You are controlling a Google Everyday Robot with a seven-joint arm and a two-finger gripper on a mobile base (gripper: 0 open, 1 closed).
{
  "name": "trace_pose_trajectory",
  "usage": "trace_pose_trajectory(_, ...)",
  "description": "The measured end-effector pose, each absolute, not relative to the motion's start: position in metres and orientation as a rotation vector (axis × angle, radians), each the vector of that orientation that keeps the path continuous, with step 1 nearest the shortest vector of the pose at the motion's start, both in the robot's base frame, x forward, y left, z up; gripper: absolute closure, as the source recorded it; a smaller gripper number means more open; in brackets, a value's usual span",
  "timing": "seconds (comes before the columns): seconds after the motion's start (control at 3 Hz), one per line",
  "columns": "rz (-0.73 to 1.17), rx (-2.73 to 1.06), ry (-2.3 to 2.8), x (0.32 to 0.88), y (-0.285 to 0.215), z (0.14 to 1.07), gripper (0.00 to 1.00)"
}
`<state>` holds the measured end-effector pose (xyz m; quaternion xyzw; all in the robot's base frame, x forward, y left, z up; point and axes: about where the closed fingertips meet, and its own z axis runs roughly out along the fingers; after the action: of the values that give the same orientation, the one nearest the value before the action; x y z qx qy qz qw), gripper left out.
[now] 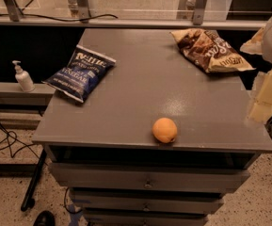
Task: Pick brown chip bag
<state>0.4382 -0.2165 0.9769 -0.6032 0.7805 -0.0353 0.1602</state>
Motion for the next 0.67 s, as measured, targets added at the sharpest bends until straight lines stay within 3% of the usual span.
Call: trace_pose_trajectory(0.67,-0.129,-1.72,2.203,0.45,-0.217,0.972,0.0)
